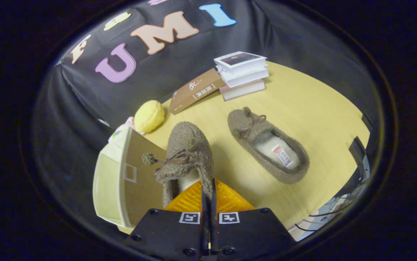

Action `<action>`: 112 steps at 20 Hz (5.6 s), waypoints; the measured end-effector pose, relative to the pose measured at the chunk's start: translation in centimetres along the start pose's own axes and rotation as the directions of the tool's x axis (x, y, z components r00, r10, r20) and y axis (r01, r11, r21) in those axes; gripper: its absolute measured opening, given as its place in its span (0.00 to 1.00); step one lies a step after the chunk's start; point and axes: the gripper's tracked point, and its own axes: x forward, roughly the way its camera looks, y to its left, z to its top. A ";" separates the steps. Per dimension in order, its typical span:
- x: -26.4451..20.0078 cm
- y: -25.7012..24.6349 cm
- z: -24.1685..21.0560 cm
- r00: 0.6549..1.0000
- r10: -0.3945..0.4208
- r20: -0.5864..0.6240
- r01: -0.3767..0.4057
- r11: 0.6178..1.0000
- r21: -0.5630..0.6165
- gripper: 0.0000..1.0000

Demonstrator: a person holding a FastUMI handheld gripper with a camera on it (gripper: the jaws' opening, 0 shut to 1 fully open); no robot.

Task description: Open the storage box then place both shoes into the box .Put the left shoe in first, then the right shoe, with the right side of both shoes facing outward in a uniform manner.

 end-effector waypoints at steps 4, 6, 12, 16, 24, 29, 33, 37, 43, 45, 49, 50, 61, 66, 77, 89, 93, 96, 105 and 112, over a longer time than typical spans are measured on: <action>-3.4 2.7 3.0 0.997 0.048 0.068 -0.047 0.999 -0.004 0.05; -4.6 4.8 3.5 0.994 0.078 0.078 -0.077 0.997 -0.017 0.05; -5.6 13.6 0.8 0.964 0.264 0.014 -0.264 0.965 -0.013 0.05; -3.0 18.2 -2.8 0.944 0.317 -0.094 -0.320 0.947 -0.017 0.05; 3.6 21.6 -6.1 0.956 0.245 -0.162 -0.256 0.965 -0.052 0.05; 6.6 22.5 -9.4 0.955 0.190 -0.227 -0.202 0.979 -0.029 0.05; 7.7 22.4 -10.2 0.970 0.107 -0.219 -0.134 0.985 -0.113 0.05; 7.7 21.9 -11.7 0.969 0.070 -0.238 -0.123 0.968 -0.217 0.06; 5.2 24.7 -9.7 0.974 0.185 -0.129 -0.215 0.933 -0.290 0.45; 3.4 25.3 -8.3 0.976 0.205 -0.067 -0.215 0.907 -0.363 0.64; 0.2 25.1 -6.9 0.975 0.221 0.014 -0.187 0.858 -0.478 1.00; -0.5 24.9 -6.5 0.974 0.225 0.021 -0.188 0.856 -0.482 1.00; -6.6 16.9 3.2 0.968 0.190 0.162 -0.105 0.899 -0.426 1.00; -5.7 6.3 7.8 0.979 0.017 0.204 0.052 0.941 -0.333 1.00; 2.9 -11.8 8.5 0.957 -0.253 0.144 0.282 0.928 -0.243 1.00; 7.1 -17.1 6.3 0.968 -0.249 0.029 0.249 0.941 -0.230 0.77; 8.0 -16.5 5.9 0.976 -0.219 0.007 0.215 0.949 -0.229 0.58; 8.6 -16.3 5.2 0.975 -0.220 -0.012 0.209 0.940 -0.271 0.47; 8.7 -16.7 4.6 0.963 -0.271 -0.002 0.257 0.915 -0.310 0.09; 8.3 -16.7 4.6 0.962 -0.268 0.050 0.272 0.942 -0.198 0.06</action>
